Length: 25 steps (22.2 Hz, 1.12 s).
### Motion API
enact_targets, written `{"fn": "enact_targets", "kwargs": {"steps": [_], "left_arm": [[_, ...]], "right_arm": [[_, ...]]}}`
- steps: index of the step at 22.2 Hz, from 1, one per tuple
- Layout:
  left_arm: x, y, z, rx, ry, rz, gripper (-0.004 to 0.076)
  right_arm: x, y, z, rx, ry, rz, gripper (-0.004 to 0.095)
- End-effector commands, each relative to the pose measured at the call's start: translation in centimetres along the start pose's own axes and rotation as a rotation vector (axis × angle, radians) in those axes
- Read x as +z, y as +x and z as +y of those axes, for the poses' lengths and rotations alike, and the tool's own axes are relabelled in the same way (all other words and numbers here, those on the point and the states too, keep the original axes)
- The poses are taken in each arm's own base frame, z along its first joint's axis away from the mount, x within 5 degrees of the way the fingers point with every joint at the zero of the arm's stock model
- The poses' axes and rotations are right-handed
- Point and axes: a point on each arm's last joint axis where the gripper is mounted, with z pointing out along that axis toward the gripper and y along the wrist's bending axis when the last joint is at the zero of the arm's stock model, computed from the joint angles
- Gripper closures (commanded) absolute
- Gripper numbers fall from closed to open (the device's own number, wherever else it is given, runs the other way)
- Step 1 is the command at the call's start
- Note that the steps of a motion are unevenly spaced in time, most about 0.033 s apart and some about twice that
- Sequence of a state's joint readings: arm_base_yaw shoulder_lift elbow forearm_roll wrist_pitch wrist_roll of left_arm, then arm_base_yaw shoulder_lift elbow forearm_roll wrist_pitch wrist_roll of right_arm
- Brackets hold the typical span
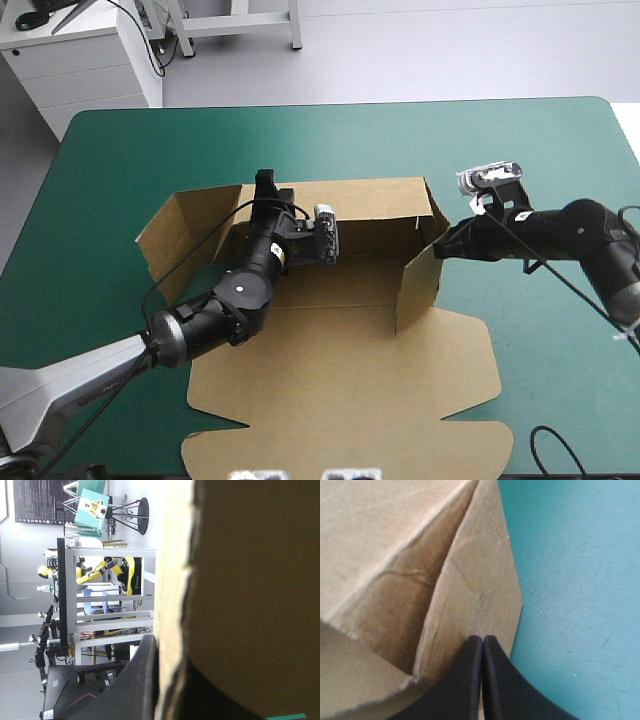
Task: Fold the box
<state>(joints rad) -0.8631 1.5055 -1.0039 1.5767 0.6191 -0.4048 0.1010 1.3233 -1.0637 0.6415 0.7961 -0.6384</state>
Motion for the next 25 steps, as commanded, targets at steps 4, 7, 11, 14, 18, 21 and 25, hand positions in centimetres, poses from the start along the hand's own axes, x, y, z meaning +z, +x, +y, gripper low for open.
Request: {"fn": "enact_targets", "kwargs": {"steps": [4, 7, 11, 14, 18, 21, 25], "left_arm": [[-1.0, -0.1, 1.7, -0.028, -0.054, -0.020, 0.0731], [-1.0, -0.1, 1.7, -0.007, -0.055, -0.015, 0.0731], [-1.0, -0.1, 1.7, 0.005, -0.054, -0.016, 0.0730], [-1.0, -0.1, 1.6, 0.014, -0.052, -0.020, 0.0731], [-1.0, -0.1, 1.7, 0.014, -0.054, -0.016, 0.0731], [-1.0, -0.1, 1.6, 0.014, -0.051, -0.022, 0.0731], [-1.0, -0.1, 1.6, 0.014, -0.051, -0.022, 0.0731]], "right_arm": [[-0.5, 1.4, 0.8, -0.102, -0.016, -0.180, 0.0927], [-0.1, 2.6, 0.6, -0.140, 0.019, -0.236, 0.0927], [0.4, 3.7, 0.6, -0.228, 0.013, -0.188, 0.0883], [0.4, 3.9, 0.9, -0.249, -0.014, -0.165, 0.0631], [0.4, 4.1, 1.2, -0.252, -0.050, -0.146, 0.0458], [0.4, 4.1, 1.4, -0.267, -0.073, -0.154, 0.0391], [0.3, 4.2, 2.0, -0.282, -0.138, -0.149, 0.0380]]}}
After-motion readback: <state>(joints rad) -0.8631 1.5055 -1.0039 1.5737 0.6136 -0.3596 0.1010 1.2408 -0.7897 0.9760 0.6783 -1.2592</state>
